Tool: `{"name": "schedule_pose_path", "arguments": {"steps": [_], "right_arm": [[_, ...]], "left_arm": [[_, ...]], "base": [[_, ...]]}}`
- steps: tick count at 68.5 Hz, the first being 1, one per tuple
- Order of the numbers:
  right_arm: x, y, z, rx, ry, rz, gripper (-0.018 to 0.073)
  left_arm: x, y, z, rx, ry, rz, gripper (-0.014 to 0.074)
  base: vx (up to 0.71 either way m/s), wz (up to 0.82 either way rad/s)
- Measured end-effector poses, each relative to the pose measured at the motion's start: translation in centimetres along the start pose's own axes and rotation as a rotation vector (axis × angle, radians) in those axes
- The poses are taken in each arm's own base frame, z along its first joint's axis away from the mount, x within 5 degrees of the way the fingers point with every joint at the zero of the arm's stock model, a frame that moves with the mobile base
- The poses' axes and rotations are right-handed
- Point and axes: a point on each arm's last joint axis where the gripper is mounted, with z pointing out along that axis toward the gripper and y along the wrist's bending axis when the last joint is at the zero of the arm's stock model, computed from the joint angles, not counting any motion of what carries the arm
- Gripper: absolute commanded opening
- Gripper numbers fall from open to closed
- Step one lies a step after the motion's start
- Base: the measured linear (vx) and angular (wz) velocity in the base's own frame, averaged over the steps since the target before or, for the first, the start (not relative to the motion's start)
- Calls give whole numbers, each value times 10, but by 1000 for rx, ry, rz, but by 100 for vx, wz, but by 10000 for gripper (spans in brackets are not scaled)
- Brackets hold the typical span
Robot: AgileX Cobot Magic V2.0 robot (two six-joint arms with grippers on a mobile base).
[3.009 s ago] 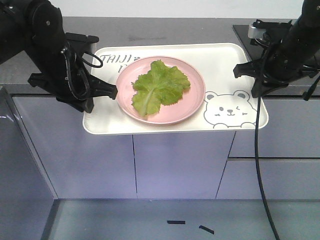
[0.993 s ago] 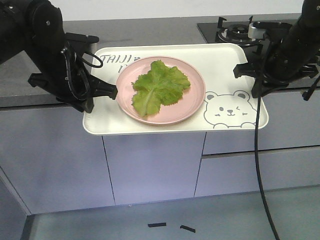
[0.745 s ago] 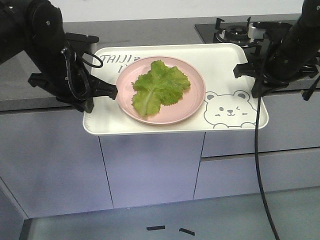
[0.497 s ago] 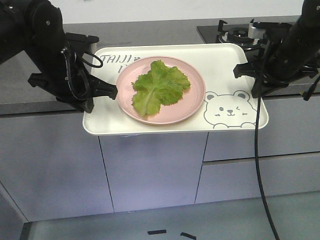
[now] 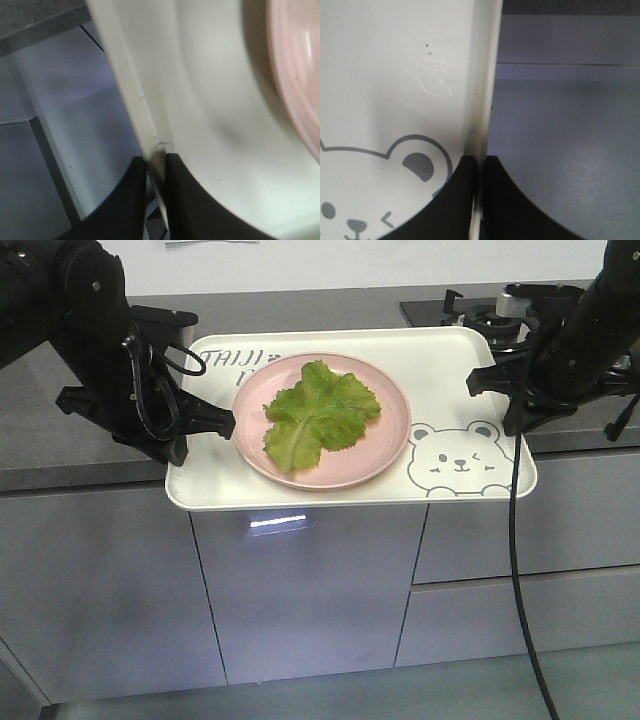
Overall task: Transfer vegetables to tray and serve
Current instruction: 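Drive the base along the cabinets toward the stove counter carrying the tray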
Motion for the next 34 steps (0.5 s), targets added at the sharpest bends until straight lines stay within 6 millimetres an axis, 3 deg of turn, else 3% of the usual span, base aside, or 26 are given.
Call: {"name": "schedule_pose_path", "arguments": {"steps": [34], "right_arm": [[0,0,0,0,0,0,-6]], "left_arm": [[0,0,0,1,0,0,-6]], "base": [[13,3]]}}
